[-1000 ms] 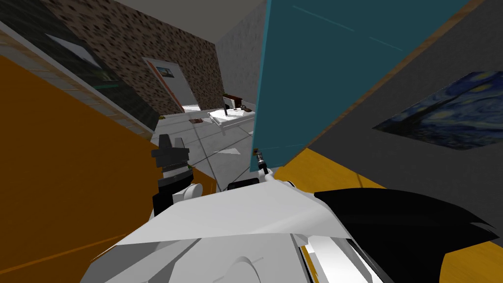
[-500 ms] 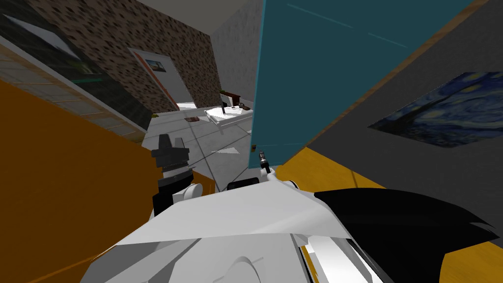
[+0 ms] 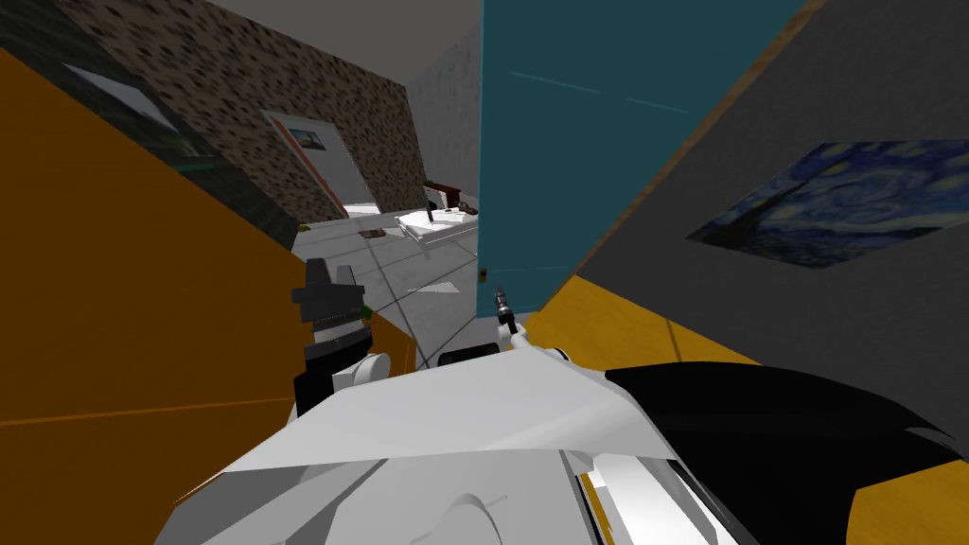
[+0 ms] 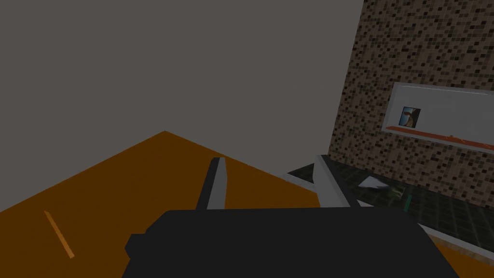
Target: Push the door open
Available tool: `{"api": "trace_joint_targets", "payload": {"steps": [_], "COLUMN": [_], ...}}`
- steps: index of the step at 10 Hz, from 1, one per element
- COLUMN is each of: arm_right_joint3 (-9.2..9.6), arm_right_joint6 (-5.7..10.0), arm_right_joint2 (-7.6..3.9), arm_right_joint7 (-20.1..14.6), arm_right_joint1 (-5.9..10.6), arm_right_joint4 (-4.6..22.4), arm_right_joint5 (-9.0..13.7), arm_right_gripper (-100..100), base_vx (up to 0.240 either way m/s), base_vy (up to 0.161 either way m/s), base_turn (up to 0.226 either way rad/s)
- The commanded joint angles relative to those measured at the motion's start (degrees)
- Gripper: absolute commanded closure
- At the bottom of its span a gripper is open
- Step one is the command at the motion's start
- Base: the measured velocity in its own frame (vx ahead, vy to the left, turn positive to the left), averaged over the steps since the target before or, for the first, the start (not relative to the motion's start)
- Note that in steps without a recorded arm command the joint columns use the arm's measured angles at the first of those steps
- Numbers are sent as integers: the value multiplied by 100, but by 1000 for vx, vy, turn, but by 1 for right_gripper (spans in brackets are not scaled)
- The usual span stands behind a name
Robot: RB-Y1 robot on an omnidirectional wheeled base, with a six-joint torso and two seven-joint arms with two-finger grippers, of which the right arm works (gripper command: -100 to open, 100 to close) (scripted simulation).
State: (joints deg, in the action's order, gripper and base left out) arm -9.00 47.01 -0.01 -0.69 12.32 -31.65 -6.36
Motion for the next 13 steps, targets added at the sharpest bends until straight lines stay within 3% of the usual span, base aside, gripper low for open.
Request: {"api": "trace_joint_targets", "payload": {"steps": [1,4,5,6,8,11,13], "arm_right_joint3": [11,16,0,-11,-28,-57,-77], "arm_right_joint6": [-32,-58,-23,-9,12,47,73], "arm_right_joint2": [187,190,33,-50,-123,-116,-12], "arm_right_joint7": [24,21,34,40,50,66,77], "arm_right_joint1": [-1,-27,-22,-25,-29,-36,-40], "arm_right_joint4": [-40,-75,-53,-48,-41,-28,-19], "arm_right_joint5": [-3,-7,2,8,17,32,43], "arm_right_gripper": [-100,-100,-100,-100,-100,-100,-100], "base_vx": [-159,-40,111,202,222,206,219], "base_vy": [69,37,-25,-47,-35,47,40], "base_turn": [-14,-2,29,38,27,21,25]}}
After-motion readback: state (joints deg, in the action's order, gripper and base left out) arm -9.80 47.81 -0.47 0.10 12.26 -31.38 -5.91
